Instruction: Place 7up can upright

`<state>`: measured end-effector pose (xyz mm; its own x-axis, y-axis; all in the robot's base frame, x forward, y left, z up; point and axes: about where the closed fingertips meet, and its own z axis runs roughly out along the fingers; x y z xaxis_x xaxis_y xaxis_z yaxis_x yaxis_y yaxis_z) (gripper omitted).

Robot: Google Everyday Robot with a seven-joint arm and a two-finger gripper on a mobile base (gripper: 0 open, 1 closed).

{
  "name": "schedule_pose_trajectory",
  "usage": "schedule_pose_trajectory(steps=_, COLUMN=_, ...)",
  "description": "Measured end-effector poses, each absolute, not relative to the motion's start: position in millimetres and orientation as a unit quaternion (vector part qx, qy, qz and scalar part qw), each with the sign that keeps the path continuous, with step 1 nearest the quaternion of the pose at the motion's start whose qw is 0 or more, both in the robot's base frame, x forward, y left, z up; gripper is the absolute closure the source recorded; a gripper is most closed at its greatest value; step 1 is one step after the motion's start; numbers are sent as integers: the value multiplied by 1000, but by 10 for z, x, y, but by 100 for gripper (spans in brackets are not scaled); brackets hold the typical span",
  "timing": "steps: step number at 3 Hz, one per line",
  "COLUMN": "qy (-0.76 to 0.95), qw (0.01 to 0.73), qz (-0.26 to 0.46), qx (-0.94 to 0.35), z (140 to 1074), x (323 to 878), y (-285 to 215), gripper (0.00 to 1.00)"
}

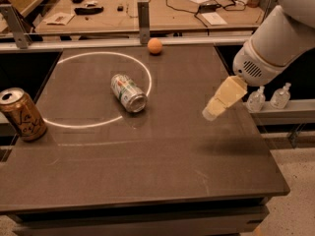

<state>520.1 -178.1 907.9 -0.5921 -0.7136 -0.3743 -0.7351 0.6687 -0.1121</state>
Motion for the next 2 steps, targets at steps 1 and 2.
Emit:
schedule_pose_trajectory(steps=1, qy=892, qw=198, qz=27, qx=-406, z=9079, x=5201, y=-1780, gripper=0)
schedule_pose_trajectory(steps=2, qy=886, qw=209, qz=14, qx=-413, z=9261, x=5339, y=-1567, gripper=0)
